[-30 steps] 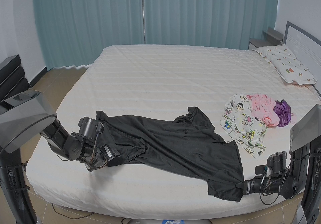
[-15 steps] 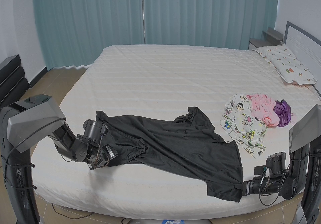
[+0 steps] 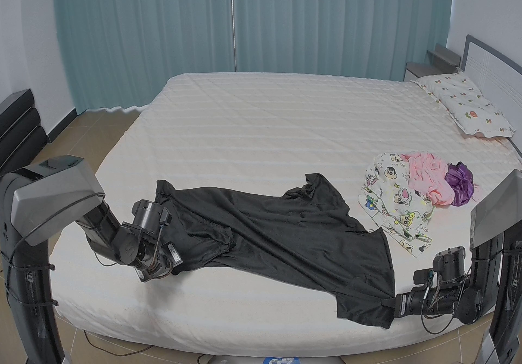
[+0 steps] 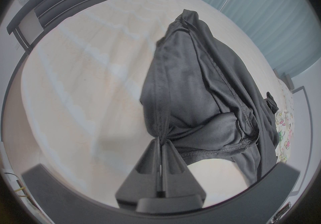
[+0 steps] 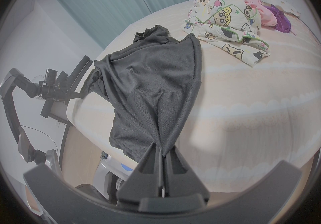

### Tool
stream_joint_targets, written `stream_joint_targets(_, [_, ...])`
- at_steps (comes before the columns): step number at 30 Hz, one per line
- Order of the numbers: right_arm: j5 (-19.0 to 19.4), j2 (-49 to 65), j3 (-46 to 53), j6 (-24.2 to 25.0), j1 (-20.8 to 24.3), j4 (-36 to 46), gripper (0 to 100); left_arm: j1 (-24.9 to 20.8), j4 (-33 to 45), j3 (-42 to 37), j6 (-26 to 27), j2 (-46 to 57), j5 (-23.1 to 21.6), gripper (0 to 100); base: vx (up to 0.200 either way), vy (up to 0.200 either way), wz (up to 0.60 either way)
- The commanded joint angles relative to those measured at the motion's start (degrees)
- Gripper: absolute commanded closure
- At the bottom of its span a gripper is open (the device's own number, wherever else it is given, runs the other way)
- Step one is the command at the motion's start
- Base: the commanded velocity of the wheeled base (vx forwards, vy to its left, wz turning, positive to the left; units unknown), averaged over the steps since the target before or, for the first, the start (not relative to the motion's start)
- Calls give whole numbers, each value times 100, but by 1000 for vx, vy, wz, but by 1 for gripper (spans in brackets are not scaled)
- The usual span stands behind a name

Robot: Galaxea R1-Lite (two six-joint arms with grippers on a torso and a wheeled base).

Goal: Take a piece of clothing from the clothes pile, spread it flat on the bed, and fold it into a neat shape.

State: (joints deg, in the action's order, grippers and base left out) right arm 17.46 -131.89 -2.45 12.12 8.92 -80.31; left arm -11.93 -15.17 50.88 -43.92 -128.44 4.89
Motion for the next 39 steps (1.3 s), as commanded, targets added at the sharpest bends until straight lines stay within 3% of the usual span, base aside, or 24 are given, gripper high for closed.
stream_joint_targets(1, [3,14,-1,1,-40,-2,100,446,532,-237,367,698,-155,100,0,0,0])
stream_joint_targets(6, [-5,41,-10,1,-84,-2,100,701,1226,-483,736,847,-322,100,0,0,0])
stream_joint_targets(16, [-5,14,-19,1,-110,-2,100,1237,1279,-1045,1351,1005,-603,100,0,0,0])
stream_joint_targets(17, [-5,5,-19,1,-119,-2,100,1308,1270,-1063,1395,1014,-603,0,0,0,0])
stream_joint_targets(24, [-5,5,-19,-8,-119,-2,100,1475,1253,-940,1536,1049,-665,0,0,0,0])
stream_joint_targets(32, [-5,-3,-19,-8,-110,-2,100,1431,1314,-457,1132,1699,-1104,0,0,0,0])
stream_joint_targets(39, [3,-12,-10,-8,-75,-2,100,473,1244,141,411,1330,-1130,0,0,0,0])
